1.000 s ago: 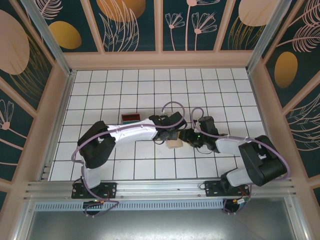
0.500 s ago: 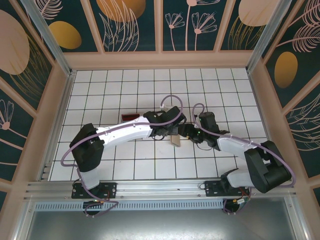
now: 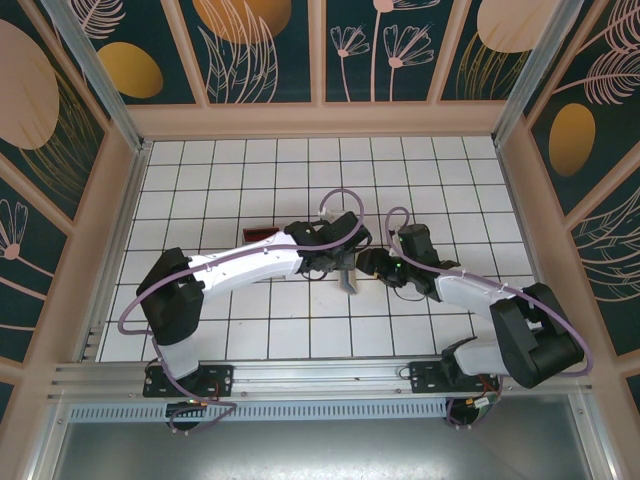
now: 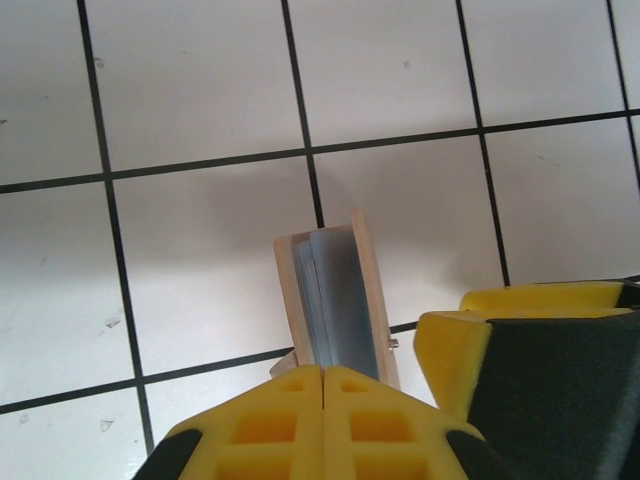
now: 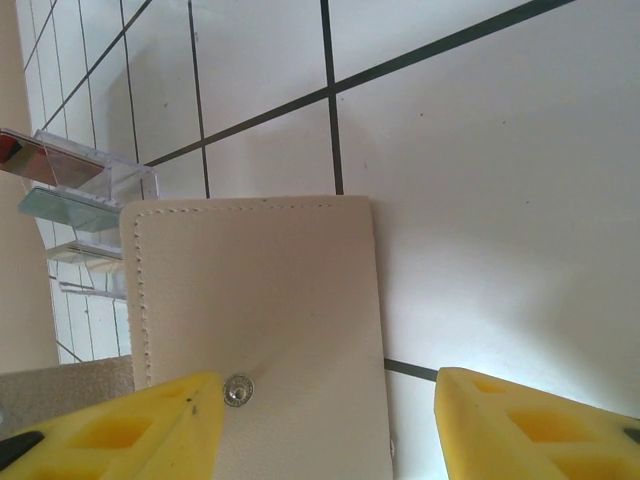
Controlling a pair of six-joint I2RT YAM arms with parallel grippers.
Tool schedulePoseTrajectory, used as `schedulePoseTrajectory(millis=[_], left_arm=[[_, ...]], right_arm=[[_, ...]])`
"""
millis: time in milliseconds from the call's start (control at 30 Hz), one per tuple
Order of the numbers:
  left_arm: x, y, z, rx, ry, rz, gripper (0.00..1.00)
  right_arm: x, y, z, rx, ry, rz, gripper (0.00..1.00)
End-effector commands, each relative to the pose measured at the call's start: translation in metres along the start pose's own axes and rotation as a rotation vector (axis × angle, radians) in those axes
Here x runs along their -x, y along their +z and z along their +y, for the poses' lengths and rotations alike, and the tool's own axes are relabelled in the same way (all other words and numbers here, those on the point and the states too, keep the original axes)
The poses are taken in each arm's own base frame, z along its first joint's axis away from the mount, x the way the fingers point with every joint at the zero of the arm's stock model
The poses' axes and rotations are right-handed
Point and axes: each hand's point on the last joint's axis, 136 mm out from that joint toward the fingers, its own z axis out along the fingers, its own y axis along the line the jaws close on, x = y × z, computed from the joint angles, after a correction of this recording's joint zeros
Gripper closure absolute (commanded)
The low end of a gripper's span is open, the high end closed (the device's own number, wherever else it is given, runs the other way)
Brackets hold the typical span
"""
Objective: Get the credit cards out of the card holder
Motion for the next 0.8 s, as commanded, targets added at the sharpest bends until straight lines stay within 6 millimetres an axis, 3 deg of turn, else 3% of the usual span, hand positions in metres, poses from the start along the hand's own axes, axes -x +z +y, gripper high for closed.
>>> schedulePoseTrajectory(millis=[0, 267, 567, 667, 767], left_arm=[[0.002, -0.005, 0.014, 0.053, -0.004, -0.010, 1.00], [0.009, -0.003, -0.004, -0.009, 0.003, -0.014, 1.00], [0.017, -0.009, -0.014, -0.053, 0.010, -0.034, 1.00], [0.022, -0.014, -0.016, -0.064, 0.007, -0.055, 1.00], [0.017, -0.009, -0.010, -0.032, 0.014, -0.041, 1.00]], right_arm=[[0.010, -0.005, 0.009, 0.005, -0.033, -0.026, 0.41], [0.013, -0.007, 0.025, 0.044, -0.073, -0.014, 0.36], [0.000, 0.005, 0.035, 0.088, -0.107, 0.072, 0.30], [0.002, 0.005, 0.033, 0.067, -0.111, 0.061, 0.32], [0.006, 0.005, 0.026, 0.022, -0.111, 0.044, 0.41]])
